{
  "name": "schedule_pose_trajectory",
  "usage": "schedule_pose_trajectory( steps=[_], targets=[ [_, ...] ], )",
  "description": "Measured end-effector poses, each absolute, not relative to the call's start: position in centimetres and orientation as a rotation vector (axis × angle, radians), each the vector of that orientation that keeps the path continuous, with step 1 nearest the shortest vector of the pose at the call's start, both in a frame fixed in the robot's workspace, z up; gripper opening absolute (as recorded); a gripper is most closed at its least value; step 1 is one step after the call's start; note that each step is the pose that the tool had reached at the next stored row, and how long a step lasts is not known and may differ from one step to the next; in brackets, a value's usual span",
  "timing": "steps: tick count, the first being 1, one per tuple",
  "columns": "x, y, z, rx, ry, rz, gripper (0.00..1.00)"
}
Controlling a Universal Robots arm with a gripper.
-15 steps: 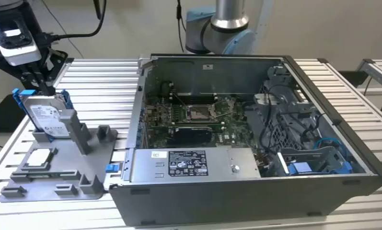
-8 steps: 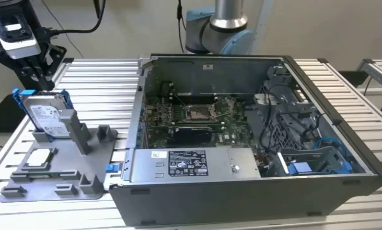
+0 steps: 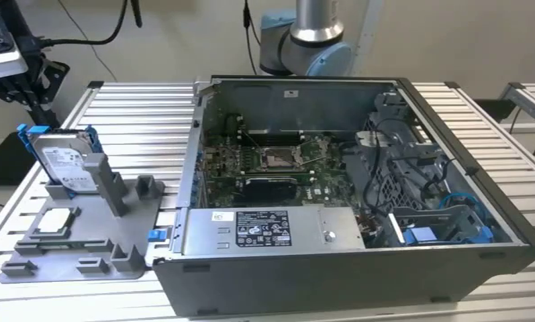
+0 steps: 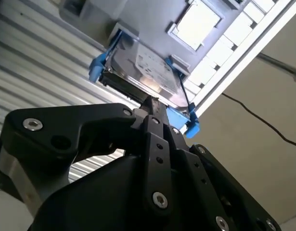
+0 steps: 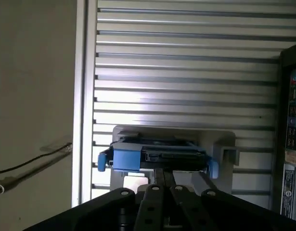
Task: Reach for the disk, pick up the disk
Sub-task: 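Reach for the disk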
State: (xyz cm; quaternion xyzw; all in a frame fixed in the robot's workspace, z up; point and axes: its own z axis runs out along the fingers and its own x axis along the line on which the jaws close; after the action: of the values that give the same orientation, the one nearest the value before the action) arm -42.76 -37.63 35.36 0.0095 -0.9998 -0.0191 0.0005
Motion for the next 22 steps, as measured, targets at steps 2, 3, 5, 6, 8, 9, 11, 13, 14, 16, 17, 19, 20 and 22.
schedule_pose_trajectory(
  steps=[2,3,5,6,8,9,11,13,14,16,17,19,20,22],
  targets=[
    [-43.7,-37.2,35.3,0.030,-3.140,-0.060,0.00],
    [-44.1,-37.1,35.3,0.030,-3.140,-0.060,0.00],
    [-44.6,-36.8,35.2,0.030,-3.140,-0.060,0.00],
    [-44.6,-36.7,35.2,0.030,-3.140,-0.060,0.00],
    [-44.6,-36.7,35.2,0.030,-3.140,-0.060,0.00],
    [-44.6,-36.7,35.2,0.030,-3.140,-0.060,0.00],
    [-44.6,-36.8,35.2,0.030,-3.140,-0.060,0.00],
    [-44.7,-37.2,35.2,0.030,-3.140,-0.060,0.00],
    [-44.7,-37.5,35.2,0.030,-3.140,-0.060,0.00],
    [-44.7,-37.7,35.2,0.030,-3.140,-0.060,0.00],
    [-44.7,-37.8,35.2,0.030,-3.140,-0.060,0.00],
    [-44.7,-37.7,35.2,0.030,-3.140,-0.061,0.00],
    [-44.7,-37.7,35.2,0.030,-3.140,-0.061,0.00],
    [-44.7,-37.8,35.2,0.052,-3.139,-0.061,0.00]
  ],
)
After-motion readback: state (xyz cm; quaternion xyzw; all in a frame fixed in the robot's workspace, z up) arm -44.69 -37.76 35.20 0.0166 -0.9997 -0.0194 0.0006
